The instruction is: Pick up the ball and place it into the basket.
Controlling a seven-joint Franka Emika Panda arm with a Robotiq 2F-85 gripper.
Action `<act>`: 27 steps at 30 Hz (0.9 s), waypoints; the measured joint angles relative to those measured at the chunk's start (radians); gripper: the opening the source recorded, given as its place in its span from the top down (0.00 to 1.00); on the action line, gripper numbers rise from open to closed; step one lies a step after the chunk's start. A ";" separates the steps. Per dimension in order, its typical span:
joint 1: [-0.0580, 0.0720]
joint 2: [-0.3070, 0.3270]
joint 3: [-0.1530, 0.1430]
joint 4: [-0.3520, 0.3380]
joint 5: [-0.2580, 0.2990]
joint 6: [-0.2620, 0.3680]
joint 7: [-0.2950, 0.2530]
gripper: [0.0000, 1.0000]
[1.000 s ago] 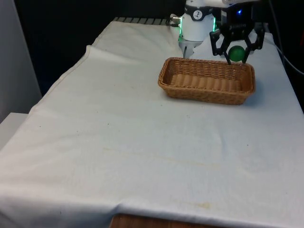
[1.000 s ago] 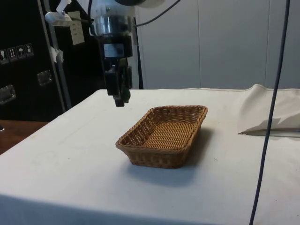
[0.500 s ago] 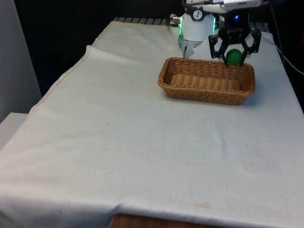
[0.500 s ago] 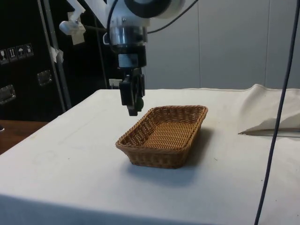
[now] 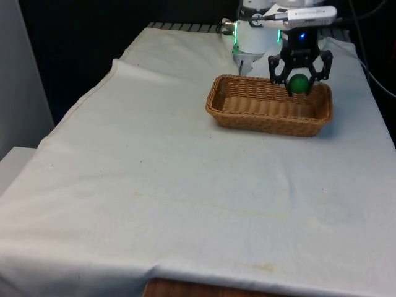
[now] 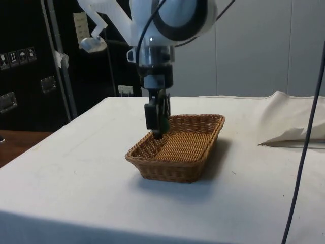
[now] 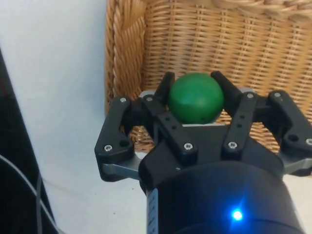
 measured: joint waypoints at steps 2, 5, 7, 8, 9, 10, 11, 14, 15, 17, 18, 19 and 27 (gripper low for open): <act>0.000 0.011 0.006 -0.010 0.000 0.024 0.011 1.00; 0.000 0.033 0.018 -0.020 0.002 0.056 0.032 1.00; 0.000 0.058 0.031 -0.028 0.009 0.090 0.050 1.00; 0.000 0.066 0.035 -0.030 0.013 0.100 0.054 1.00; 0.000 0.073 0.039 -0.033 0.017 0.110 0.058 1.00; 0.000 0.081 0.042 -0.036 0.018 0.120 0.064 1.00; 0.000 0.081 0.042 -0.036 0.018 0.120 0.064 1.00; 0.000 0.110 0.053 -0.040 0.018 0.159 0.090 1.00; 0.000 0.116 0.053 -0.039 0.018 0.165 0.094 1.00; -0.001 0.124 0.053 -0.036 0.018 0.172 0.095 1.00; -0.001 0.124 0.053 -0.036 0.018 0.172 0.095 1.00; -0.001 0.123 0.053 -0.035 0.018 0.172 0.095 1.00; -0.001 0.122 0.053 -0.036 0.018 0.172 0.095 1.00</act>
